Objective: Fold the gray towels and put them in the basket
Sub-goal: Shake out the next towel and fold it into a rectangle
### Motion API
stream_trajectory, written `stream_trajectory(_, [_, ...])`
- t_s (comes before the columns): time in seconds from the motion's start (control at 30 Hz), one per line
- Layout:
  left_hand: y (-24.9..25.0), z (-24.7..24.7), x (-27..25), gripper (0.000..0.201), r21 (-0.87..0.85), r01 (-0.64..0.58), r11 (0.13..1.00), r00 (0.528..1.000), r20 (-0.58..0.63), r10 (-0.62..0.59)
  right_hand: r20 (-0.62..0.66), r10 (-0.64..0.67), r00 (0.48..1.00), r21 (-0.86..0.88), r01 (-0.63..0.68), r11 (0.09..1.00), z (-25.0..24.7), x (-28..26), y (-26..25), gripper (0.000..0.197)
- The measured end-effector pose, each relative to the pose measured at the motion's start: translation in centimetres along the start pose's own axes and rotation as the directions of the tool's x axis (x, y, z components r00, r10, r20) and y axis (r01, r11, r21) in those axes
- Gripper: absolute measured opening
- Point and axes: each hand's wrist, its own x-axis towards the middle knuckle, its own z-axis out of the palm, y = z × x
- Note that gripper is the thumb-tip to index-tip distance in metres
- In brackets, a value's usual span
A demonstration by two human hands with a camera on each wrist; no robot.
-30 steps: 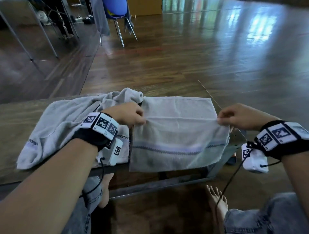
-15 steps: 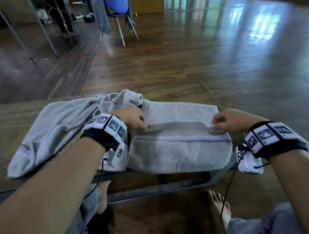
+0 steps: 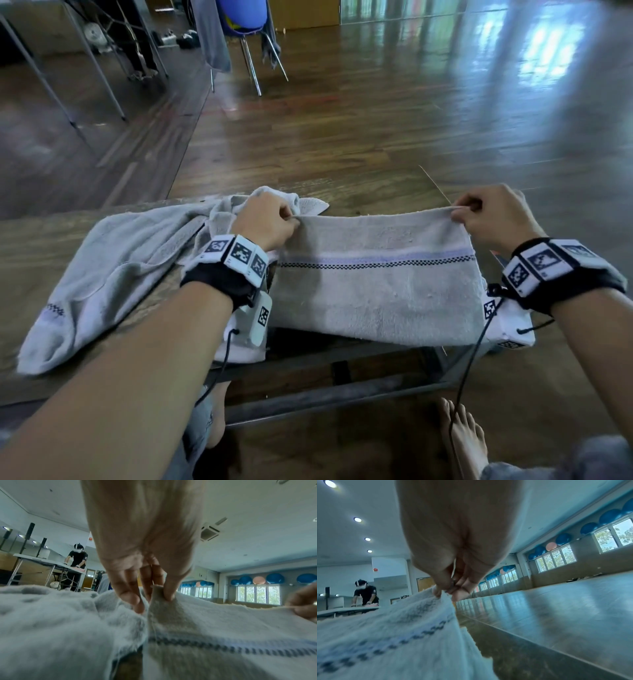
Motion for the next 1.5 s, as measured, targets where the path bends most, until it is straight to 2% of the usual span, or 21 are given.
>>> stream_trajectory(0.17, [-1.2, 3.0, 1.0, 0.015, -0.003, 0.038, 0.999, 0.999, -0.034, -0.038, 0.016, 0.043, 0.999, -0.017, -0.043, 0.999, 1.9, 1.2, 1.1, 0.01])
stream_trajectory(0.23, [-1.5, 3.7, 1.4, 0.012, -0.005, 0.035, 0.999, 0.999, -0.006, -0.035, 0.035, 0.046, 0.998, -0.037, -0.045, 0.998, 2.3, 1.3, 1.3, 0.011])
stream_trajectory(0.3, [-1.7, 4.1, 1.5, 0.009, 0.02, 0.034, 0.999, 0.998, 0.046, -0.035, 0.119, 0.03, 0.992, -0.049, -0.025, 0.998, 2.8, 1.2, 1.4, 0.005])
stream_trajectory(0.4, [-1.6, 4.3, 1.6, 0.009, 0.081, 0.015, 0.997, 0.995, 0.095, -0.023, 0.252, 0.015, 0.968, -0.086, 0.007, 0.996, 3.4, 1.3, 1.5, 0.01])
stream_trajectory(0.5, [-1.4, 4.2, 1.8, 0.006, 0.087, -0.013, 0.996, 0.994, 0.105, 0.004, 0.266, 0.025, 0.964, -0.072, -0.007, 0.997, 3.6, 1.6, 1.8, 0.012])
stream_trajectory(0.67, [-0.9, 3.3, 1.8, 0.007, -0.032, 0.041, 0.999, 0.984, 0.177, -0.035, 0.284, 0.006, 0.959, 0.109, -0.039, 0.993, 3.7, 1.9, 1.8, 0.012])
stream_trajectory(0.83, [-0.1, 1.6, 1.5, 0.011, -0.198, 0.071, 0.978, 0.972, 0.234, -0.023, 0.297, 0.017, 0.955, 0.343, -0.124, 0.931, 3.1, 1.6, 0.6, 0.008])
stream_trajectory(0.93, [0.2, 1.2, 1.3, 0.015, -0.155, 0.075, 0.985, 0.949, 0.314, -0.023, 0.273, 0.056, 0.96, 0.448, -0.178, 0.876, 2.5, 1.3, -0.1, 0.006])
stream_trajectory(1.0, [0.1, 1.6, 0.9, 0.012, -0.108, 0.068, 0.992, 0.935, 0.353, -0.026, 0.277, 0.07, 0.958, 0.462, -0.196, 0.865, 2.3, 1.1, -0.1, 0.013])
stream_trajectory(1.07, [0.0, 1.9, 0.7, 0.01, -0.131, 0.061, 0.99, 0.947, 0.322, -0.016, 0.28, 0.079, 0.957, 0.48, -0.211, 0.851, 2.0, 0.8, -0.1, 0.018])
stream_trajectory(1.13, [0.0, 1.8, 0.7, 0.008, -0.192, 0.061, 0.98, 0.97, 0.241, -0.013, 0.282, 0.088, 0.955, 0.516, -0.228, 0.825, 1.8, 0.6, -0.1, 0.019])
stream_trajectory(1.27, [0.1, 1.4, 1.0, 0.009, -0.217, 0.013, 0.976, 0.994, 0.105, 0.01, 0.272, 0.1, 0.957, 0.531, -0.236, 0.814, 1.7, 0.7, 0.0, 0.014])
stream_trajectory(1.37, [0.0, 1.3, 1.0, 0.009, -0.196, 0.004, 0.981, 0.996, 0.086, 0.013, 0.257, 0.12, 0.959, 0.523, -0.242, 0.817, 1.7, 0.9, 0.2, 0.017])
stream_trajectory(1.5, [-0.6, 0.6, 1.3, 0.011, -0.204, 0.077, 0.976, 0.995, 0.079, -0.062, 0.255, 0.137, 0.957, 0.522, -0.256, 0.814, 1.7, 1.0, 0.4, 0.02])
